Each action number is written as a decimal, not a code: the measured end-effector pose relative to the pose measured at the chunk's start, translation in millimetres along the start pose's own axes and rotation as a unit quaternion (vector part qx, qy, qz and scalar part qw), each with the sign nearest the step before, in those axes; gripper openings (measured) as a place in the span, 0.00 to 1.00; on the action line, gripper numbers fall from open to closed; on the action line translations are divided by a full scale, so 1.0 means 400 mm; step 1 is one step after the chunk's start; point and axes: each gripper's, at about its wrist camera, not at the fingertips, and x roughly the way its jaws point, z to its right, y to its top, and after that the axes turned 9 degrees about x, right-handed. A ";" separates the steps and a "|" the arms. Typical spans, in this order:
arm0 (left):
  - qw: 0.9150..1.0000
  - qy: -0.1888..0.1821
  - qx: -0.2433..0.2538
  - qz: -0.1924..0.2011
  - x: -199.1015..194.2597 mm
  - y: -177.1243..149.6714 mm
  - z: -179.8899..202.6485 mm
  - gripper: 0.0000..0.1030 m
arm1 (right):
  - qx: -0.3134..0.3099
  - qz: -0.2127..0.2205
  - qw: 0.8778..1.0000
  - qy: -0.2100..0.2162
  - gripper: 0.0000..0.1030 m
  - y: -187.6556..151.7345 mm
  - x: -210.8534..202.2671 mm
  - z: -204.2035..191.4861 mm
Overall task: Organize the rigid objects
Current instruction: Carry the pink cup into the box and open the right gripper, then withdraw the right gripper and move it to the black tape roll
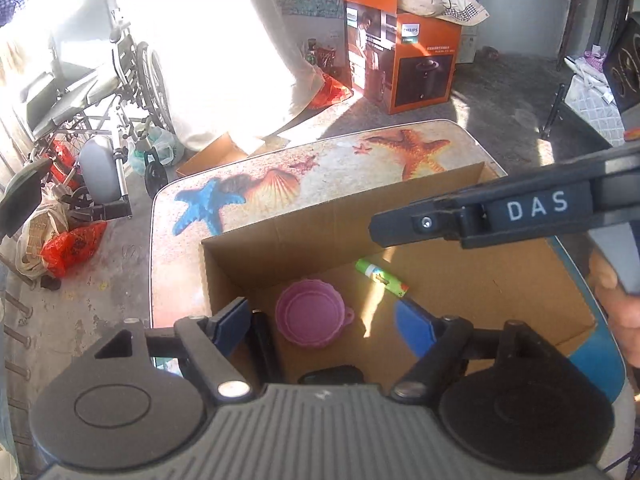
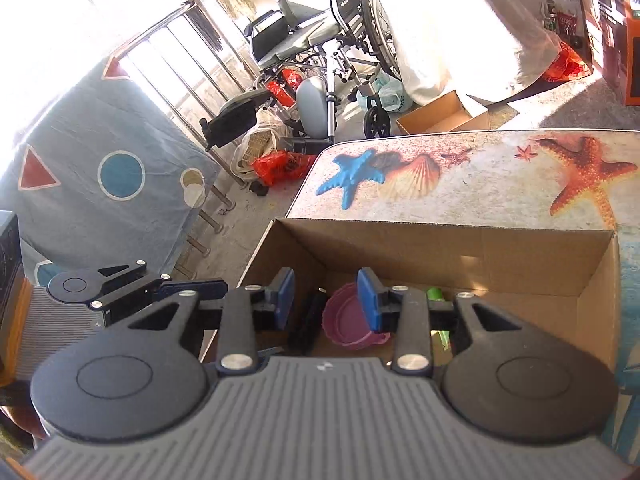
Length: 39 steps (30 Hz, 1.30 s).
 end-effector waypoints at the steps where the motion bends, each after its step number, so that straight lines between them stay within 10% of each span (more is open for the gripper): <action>1: 1.000 -0.001 0.000 0.013 -0.035 -0.011 0.005 0.81 | -0.004 0.009 1.000 0.005 0.38 -0.010 -0.034 -0.006; 8: 0.994 -0.032 -0.042 0.092 -0.229 -0.111 0.042 1.00 | -0.022 0.104 0.994 0.029 0.45 -0.176 -0.347 -0.024; 15: 0.984 -0.105 -0.103 0.098 -0.215 -0.296 0.094 1.00 | -0.007 0.152 0.988 0.019 0.51 -0.458 -0.456 0.001; 24: 0.985 -0.113 -0.109 0.074 -0.168 -0.527 0.184 1.00 | 0.064 0.090 0.994 0.002 0.51 -0.676 -0.310 0.047; 39: 0.998 -0.008 -0.067 0.012 -0.059 -0.597 0.240 0.97 | -0.004 -0.039 0.999 -0.016 0.40 -0.700 -0.026 -0.044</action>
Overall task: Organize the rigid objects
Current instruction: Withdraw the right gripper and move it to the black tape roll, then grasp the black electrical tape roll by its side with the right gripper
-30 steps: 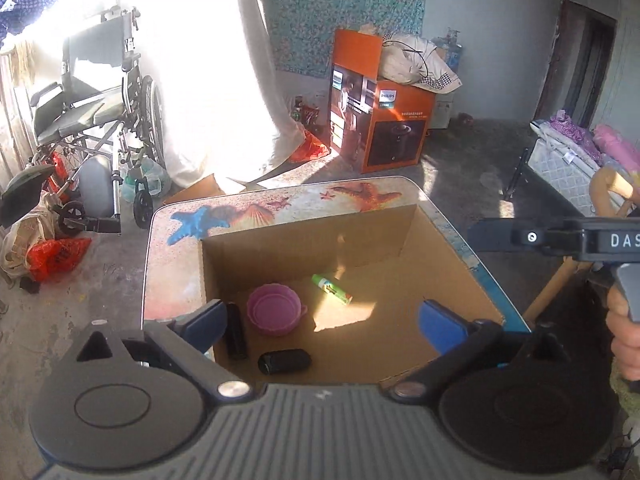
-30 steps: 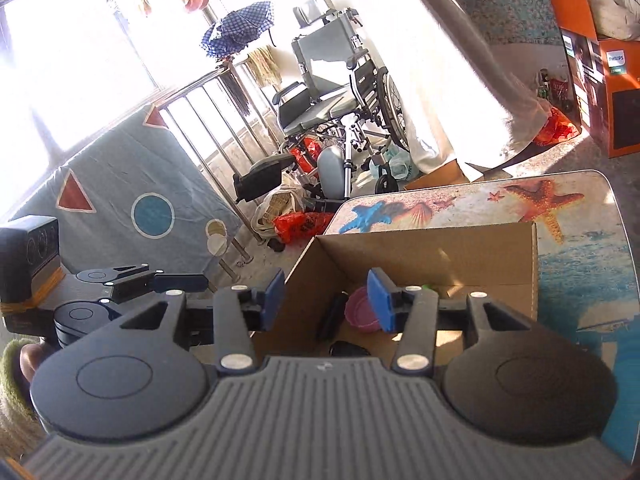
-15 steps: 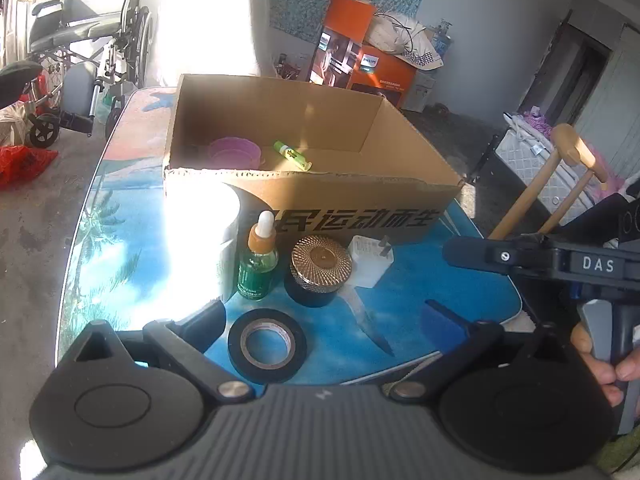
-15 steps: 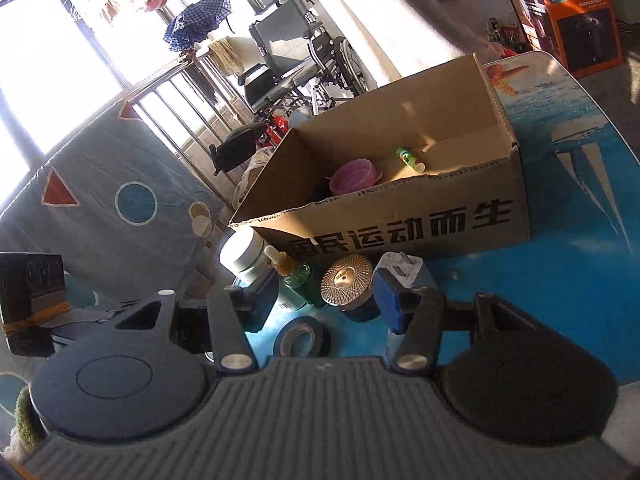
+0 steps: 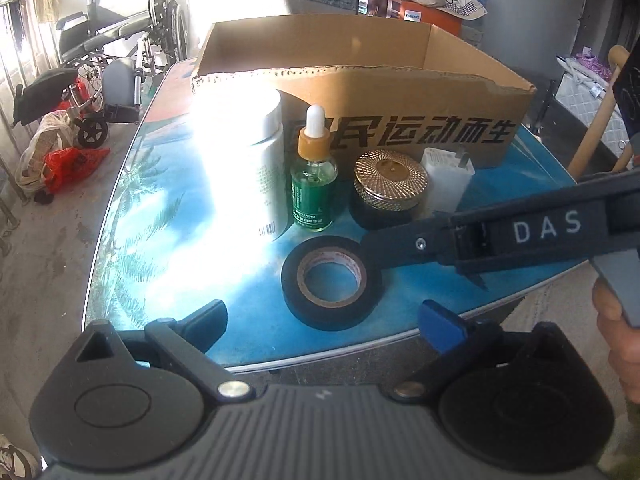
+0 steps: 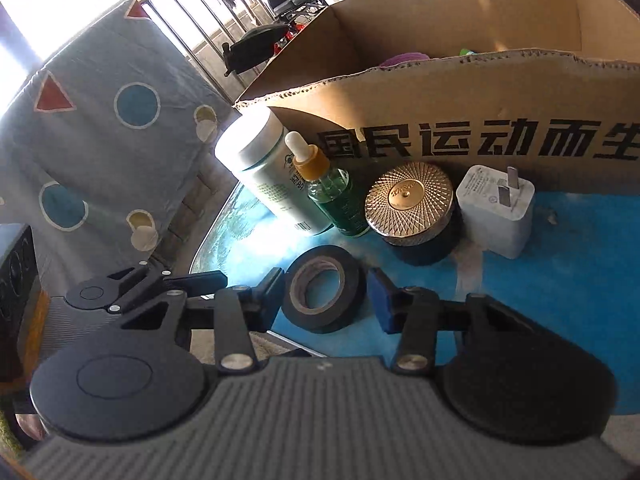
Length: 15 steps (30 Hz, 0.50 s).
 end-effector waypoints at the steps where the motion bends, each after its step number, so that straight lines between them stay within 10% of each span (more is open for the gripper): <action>1: 1.000 -0.001 -0.001 0.000 0.005 0.001 -0.001 0.95 | -0.003 -0.006 1.000 -0.006 0.36 0.006 0.012 0.001; 15: 1.000 -0.019 0.014 -0.016 0.064 0.007 0.002 0.62 | -0.026 -0.043 0.998 -0.037 0.18 0.011 0.093 0.002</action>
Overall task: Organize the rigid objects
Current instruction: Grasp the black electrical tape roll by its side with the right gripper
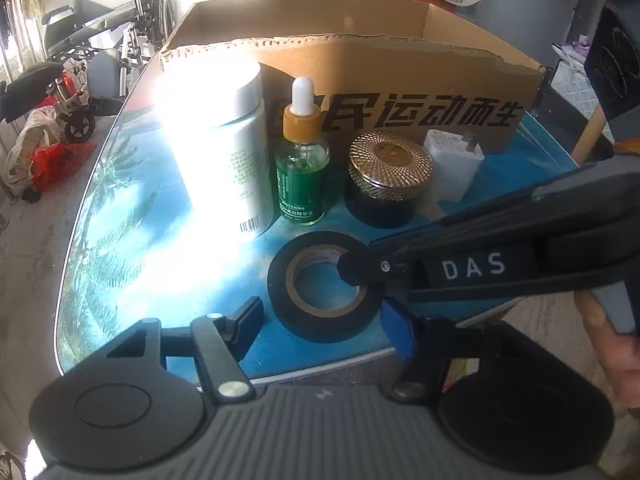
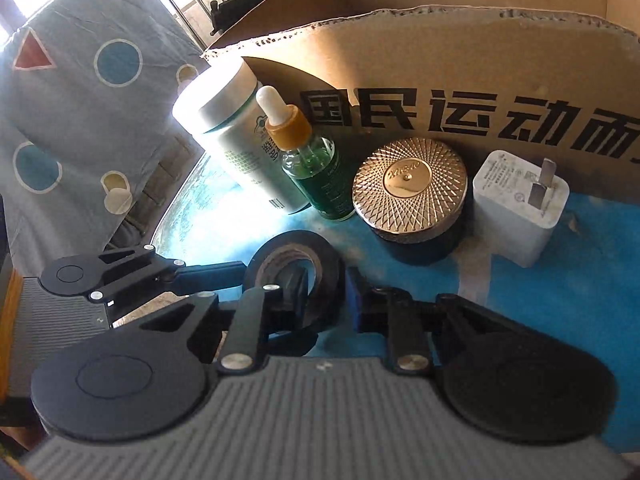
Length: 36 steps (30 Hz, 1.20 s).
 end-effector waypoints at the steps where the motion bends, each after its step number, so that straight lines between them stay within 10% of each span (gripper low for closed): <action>1: 1.000 -0.003 0.002 0.001 -0.003 0.002 0.004 0.62 | 0.001 -0.001 1.000 0.000 0.18 -0.001 -0.001 0.001; 16: 0.994 -0.057 0.091 0.019 0.017 0.056 0.164 0.62 | 0.070 0.031 0.996 -0.036 0.18 -0.050 -0.137 0.138; 36: 0.990 -0.030 0.134 0.004 0.054 0.071 0.209 0.68 | 0.055 0.049 0.997 -0.035 0.20 -0.072 -0.149 0.145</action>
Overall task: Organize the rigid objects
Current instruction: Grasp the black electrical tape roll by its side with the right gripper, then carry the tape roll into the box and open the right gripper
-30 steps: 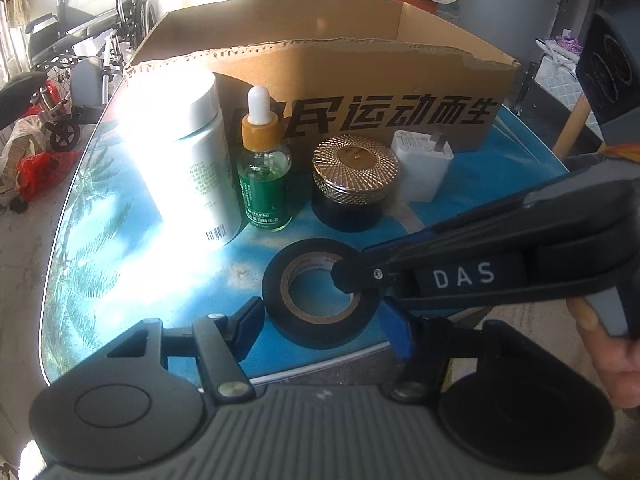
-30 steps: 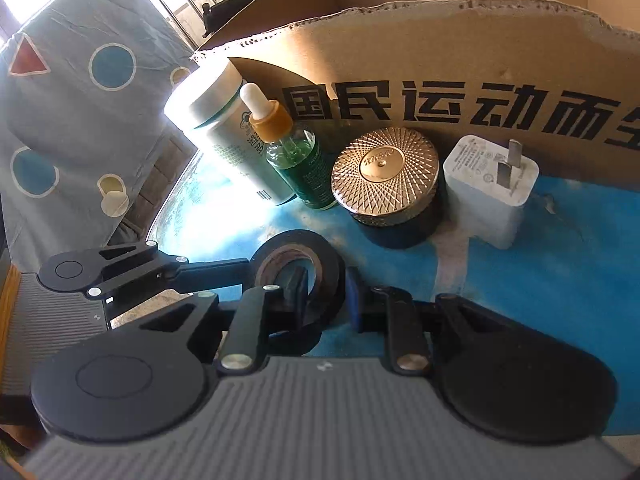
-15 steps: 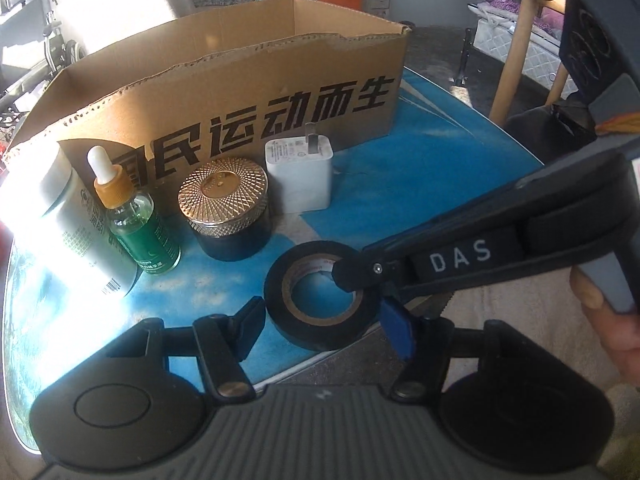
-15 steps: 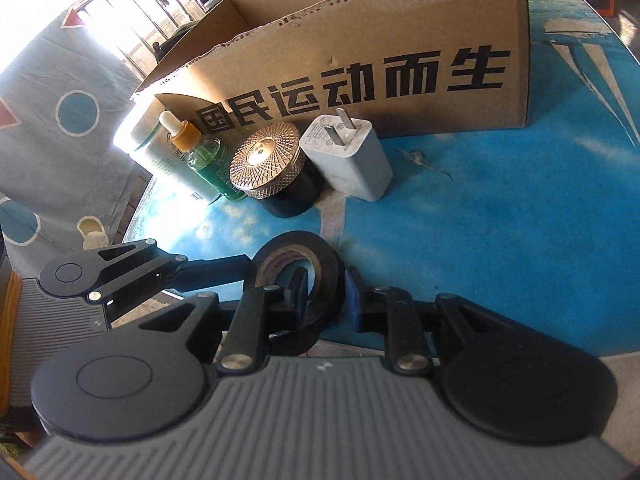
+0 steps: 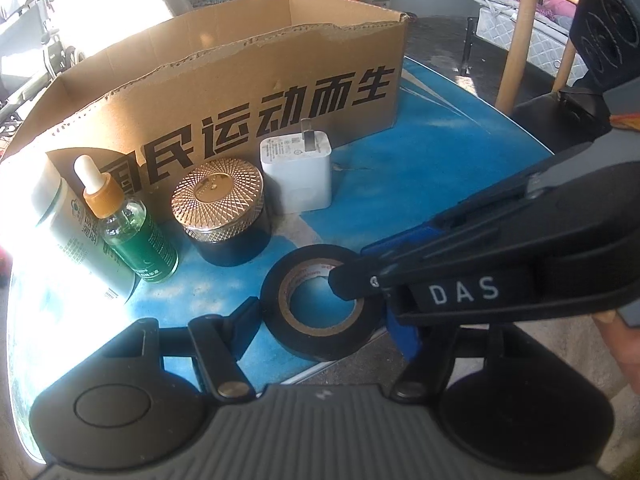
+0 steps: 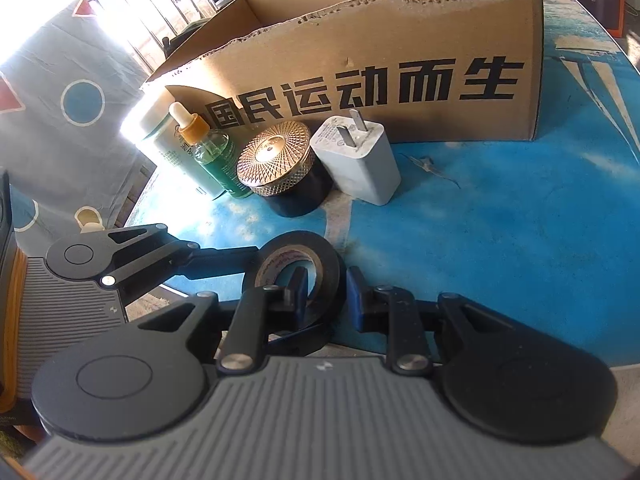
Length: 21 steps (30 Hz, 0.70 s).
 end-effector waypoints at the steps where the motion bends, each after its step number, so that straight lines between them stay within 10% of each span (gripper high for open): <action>1: 1.000 0.002 0.002 0.000 -0.002 -0.001 0.000 0.68 | -0.002 0.001 1.000 0.000 0.20 -0.001 0.000 -0.001; 21: 0.999 0.021 -0.008 0.034 -0.078 0.006 0.004 0.66 | -0.002 0.033 0.999 0.011 0.20 -0.008 -0.062 -0.037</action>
